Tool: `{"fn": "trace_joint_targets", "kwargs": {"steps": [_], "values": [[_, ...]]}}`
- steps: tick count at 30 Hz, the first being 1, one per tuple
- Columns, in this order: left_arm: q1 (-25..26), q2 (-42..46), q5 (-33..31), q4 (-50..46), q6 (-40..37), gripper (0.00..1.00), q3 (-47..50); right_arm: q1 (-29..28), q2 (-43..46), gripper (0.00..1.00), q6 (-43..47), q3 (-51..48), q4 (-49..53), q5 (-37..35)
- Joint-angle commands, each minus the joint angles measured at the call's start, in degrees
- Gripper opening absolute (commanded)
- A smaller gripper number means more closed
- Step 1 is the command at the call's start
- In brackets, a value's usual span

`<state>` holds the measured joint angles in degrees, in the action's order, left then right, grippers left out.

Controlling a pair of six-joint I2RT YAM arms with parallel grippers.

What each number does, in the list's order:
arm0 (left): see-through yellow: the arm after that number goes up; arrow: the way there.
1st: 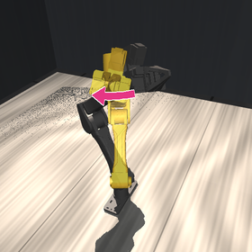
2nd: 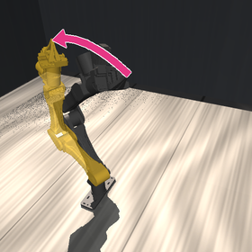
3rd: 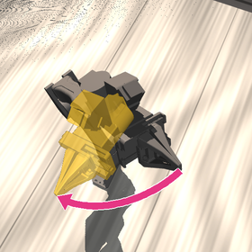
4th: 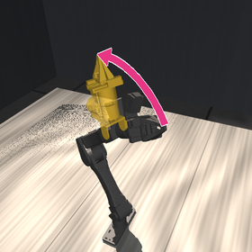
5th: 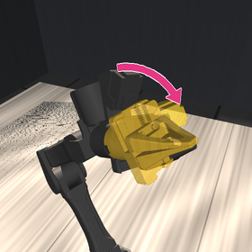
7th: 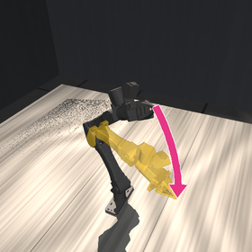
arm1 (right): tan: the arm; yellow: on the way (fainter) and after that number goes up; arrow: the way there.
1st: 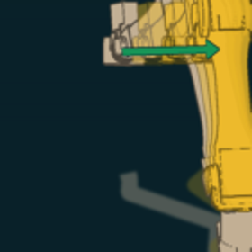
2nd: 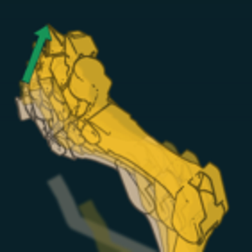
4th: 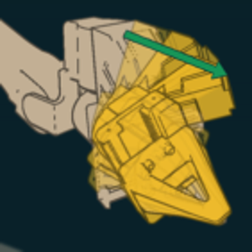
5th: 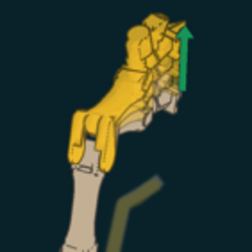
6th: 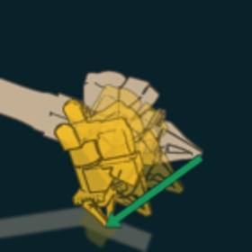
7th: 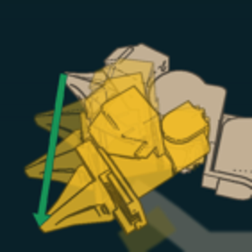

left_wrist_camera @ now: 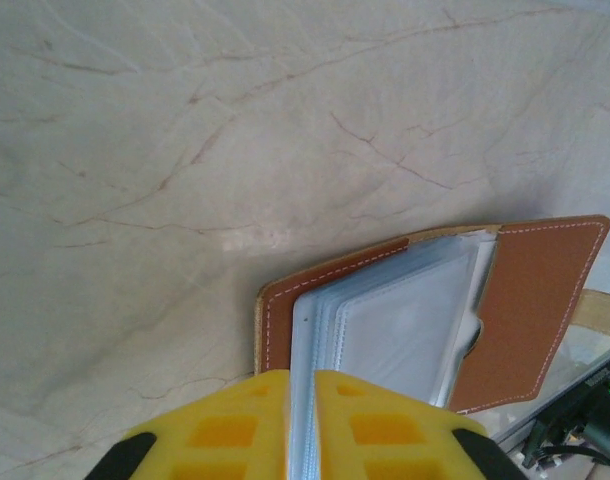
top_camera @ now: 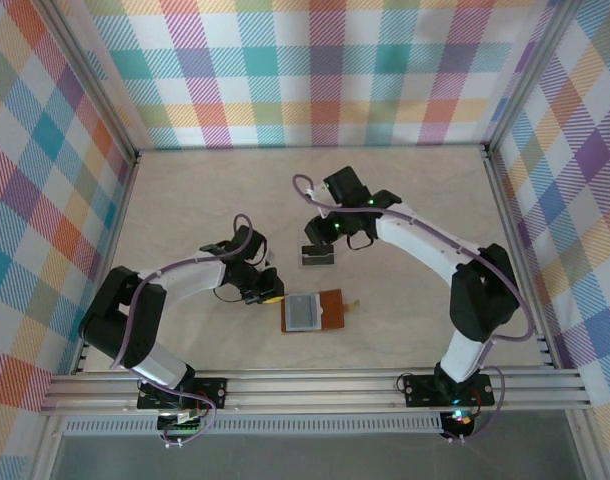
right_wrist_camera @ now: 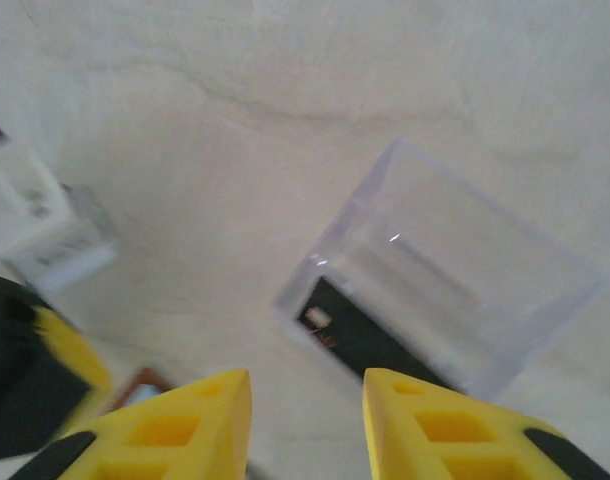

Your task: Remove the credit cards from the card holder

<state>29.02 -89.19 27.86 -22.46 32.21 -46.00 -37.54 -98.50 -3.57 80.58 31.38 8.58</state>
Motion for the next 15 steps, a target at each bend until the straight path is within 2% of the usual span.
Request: {"fn": "trace_joint_targets", "kwargs": {"steps": [1,7,11,15], "values": [[0.68,-1.49,3.58,1.78,0.41,0.11,1.50,-0.40,2.80,0.32,-21.42,-5.29,-2.94,9.71],[0.69,-3.07,3.96,0.13,-2.05,0.07,1.00,-1.27,5.30,0.29,-36.41,-14.44,-9.09,19.16],[0.69,-5.08,4.26,0.74,-2.17,0.06,1.51,-3.88,5.17,0.28,-40.89,-19.32,-11.38,19.51],[0.69,-5.86,3.15,0.51,-2.49,0.06,1.96,-7.15,4.85,0.18,-43.92,-22.64,-12.94,18.25]]}}
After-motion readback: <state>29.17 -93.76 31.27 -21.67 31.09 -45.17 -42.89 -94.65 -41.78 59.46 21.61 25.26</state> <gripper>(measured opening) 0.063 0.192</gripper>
